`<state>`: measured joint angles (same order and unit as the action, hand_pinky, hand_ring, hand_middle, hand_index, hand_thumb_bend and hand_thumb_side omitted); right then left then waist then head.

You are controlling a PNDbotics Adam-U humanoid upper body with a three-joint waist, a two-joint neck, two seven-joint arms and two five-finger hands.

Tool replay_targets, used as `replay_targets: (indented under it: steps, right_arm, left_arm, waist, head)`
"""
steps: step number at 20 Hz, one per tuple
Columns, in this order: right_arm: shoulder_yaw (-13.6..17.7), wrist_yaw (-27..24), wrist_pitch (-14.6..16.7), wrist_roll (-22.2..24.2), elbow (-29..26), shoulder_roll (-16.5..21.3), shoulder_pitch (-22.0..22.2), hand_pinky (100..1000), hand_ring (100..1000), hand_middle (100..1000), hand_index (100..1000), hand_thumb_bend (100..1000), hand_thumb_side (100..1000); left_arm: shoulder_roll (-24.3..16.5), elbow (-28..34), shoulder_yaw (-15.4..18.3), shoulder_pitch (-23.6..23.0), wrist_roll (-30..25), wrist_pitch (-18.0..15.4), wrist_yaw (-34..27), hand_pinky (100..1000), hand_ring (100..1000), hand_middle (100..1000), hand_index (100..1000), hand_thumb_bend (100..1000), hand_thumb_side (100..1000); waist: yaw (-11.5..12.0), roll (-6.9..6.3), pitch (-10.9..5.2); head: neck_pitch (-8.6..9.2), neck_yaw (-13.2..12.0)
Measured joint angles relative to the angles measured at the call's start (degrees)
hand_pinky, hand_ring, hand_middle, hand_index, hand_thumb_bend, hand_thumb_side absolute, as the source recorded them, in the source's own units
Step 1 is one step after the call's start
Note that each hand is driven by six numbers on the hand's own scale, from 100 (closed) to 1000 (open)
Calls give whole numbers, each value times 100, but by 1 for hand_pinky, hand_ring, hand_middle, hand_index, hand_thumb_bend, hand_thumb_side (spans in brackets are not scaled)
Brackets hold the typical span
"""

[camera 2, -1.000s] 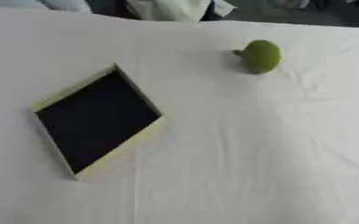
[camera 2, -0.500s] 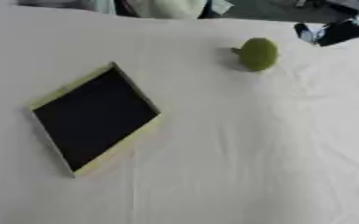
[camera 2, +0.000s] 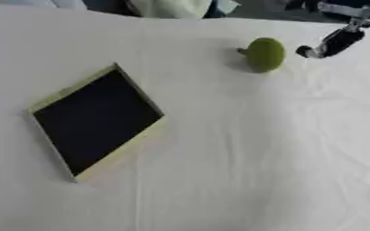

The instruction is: Pick up objects on the table and place them in the box.

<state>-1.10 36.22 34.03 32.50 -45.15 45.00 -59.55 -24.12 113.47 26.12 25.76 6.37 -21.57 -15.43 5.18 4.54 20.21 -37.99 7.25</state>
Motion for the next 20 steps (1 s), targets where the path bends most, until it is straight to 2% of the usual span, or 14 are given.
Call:
replay_targets:
  steps: [6,11,20]
  right_arm:
    - [331,62,50,-50,244,-54,-117,935,1000,990,1000,325,100]
    - [530,404,261,-261,486,-106,-160,917,1000,978,1000,231,115]
    - [607,1026,490,-490,820,-360,-197,909,1000,970,1000,165,207]
  left_arm:
    - [0,0,-25,5,-36,-1,-23,615,618,549,710,100,524]
    - [2,0,-27,50,-68,3,-46,614,618,550,710,100,531]
    - [11,0,-27,106,-109,6,-85,614,618,550,710,100,534]
  waist:
    - [56,0,1]
    - [112,5,62]
    - [187,-1,148]
  head:
    - [1,28]
    - [16,59]
    - [73,155]
